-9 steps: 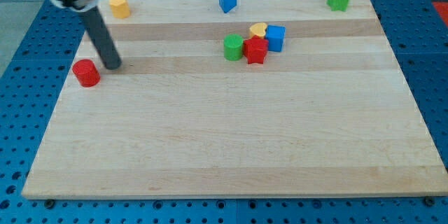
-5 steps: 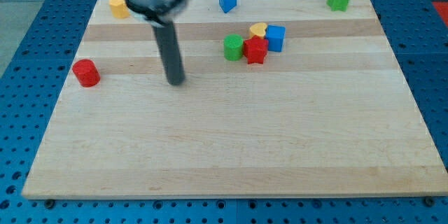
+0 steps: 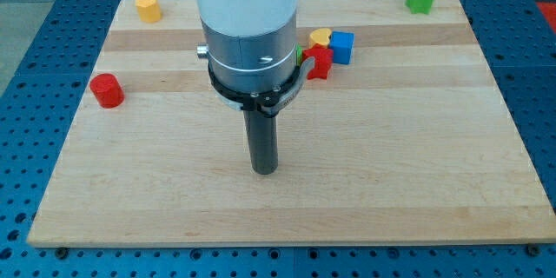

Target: Point your arm at the group of blocks

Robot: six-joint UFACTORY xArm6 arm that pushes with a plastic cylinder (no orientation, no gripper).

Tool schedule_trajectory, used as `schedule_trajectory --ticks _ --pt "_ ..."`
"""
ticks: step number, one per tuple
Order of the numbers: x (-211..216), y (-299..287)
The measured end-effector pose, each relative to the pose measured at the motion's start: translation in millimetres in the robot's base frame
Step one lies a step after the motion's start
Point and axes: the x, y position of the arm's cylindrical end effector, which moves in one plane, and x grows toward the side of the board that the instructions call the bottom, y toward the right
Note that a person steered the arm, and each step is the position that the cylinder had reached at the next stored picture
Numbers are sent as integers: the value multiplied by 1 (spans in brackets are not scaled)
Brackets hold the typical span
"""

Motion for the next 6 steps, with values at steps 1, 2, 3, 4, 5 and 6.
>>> schedule_trajectory --ticks 1,2,3,4,5,6 --pt "0 0" --pt "0 7" --pt "0 8" --pt "-4 25" --pt "-43 95" --pt "-75 80"
